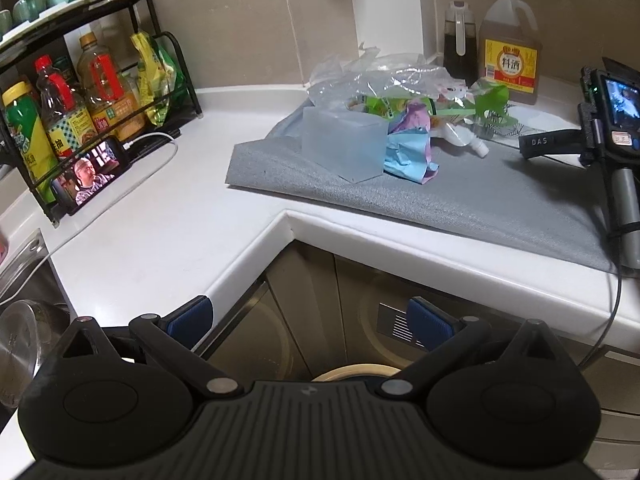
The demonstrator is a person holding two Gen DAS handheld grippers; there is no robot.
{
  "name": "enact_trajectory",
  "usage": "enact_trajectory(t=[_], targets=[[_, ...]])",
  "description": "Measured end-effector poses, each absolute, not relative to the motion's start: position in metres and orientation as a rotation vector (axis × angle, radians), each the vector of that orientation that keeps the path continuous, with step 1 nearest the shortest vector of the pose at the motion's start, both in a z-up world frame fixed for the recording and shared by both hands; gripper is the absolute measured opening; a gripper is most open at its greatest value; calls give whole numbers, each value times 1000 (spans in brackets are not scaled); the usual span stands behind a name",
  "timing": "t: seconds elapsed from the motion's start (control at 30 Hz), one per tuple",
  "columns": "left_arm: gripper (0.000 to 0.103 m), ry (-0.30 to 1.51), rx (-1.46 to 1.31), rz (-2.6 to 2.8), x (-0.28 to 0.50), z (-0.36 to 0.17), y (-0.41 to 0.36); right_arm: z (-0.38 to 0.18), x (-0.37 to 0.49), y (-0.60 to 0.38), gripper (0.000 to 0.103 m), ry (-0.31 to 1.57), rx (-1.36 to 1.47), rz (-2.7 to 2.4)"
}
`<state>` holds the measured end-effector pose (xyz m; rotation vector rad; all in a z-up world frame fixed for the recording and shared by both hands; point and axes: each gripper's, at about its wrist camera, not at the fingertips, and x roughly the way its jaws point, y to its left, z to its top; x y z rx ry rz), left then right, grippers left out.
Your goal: Collect trash
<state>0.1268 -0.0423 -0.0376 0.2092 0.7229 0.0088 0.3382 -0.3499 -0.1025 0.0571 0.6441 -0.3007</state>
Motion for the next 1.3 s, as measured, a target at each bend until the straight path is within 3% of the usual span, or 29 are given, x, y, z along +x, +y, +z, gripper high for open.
enact_trajectory(t=[0.53,0.9,1.03,1.3], targets=[[103,728,262,31,175,-36,-63,-95,345,-343,103,646,66,-256],[103,666,270,108,222,-13,-72,-60,330,-349,103,383,390,116],[103,687,254,106,225,-16,-79,-53,315,-351,103,283,388,124],[103,666,257,122,205,-17,-79,-50,301,-329,103,254,282,205]])
